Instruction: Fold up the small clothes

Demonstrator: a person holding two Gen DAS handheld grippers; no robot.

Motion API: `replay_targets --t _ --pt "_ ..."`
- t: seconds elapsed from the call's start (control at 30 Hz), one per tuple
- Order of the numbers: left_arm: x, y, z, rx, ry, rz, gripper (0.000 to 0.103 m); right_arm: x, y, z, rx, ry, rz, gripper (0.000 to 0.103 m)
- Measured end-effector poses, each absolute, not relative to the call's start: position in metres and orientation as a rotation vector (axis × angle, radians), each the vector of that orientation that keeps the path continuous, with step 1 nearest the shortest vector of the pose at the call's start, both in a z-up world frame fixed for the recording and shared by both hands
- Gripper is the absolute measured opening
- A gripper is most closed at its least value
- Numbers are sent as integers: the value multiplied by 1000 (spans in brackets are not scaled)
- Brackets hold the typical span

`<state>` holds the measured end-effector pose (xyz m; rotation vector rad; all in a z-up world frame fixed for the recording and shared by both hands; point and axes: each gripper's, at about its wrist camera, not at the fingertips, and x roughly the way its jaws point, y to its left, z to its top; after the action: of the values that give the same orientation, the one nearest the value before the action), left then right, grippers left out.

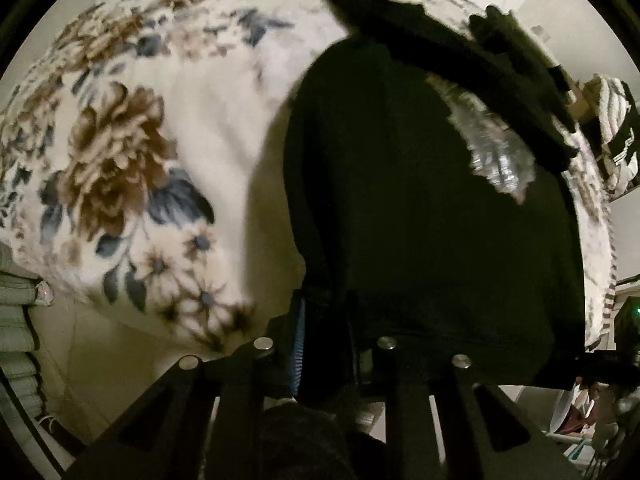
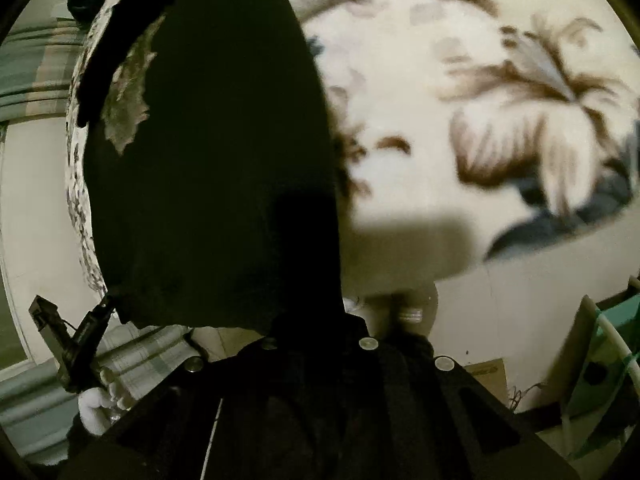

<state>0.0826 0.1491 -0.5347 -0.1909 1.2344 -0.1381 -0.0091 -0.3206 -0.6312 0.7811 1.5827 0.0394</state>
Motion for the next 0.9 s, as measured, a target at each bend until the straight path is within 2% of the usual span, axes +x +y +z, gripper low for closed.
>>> replay_targets --t 0.23,0.4,0.5,0.7,0.9 --pt "74 144 -472 -198 1215 -176 14 -33 -327 -580 728 1582 48 7" --pt "80 130 -466 -199 1250 -187 14 -44 -333 -564 742 1595 81 8" --pt "90 127 -448 -224 1229 -197 14 -29 -349 -545 815 1542 109 8" --pt "167 110 -386 -278 1084 -242 14 44 -368 -480 850 1344 165 8" --pt "272 92 -361 -306 982 -272 14 158 -378 -441 843 1180 126 8"
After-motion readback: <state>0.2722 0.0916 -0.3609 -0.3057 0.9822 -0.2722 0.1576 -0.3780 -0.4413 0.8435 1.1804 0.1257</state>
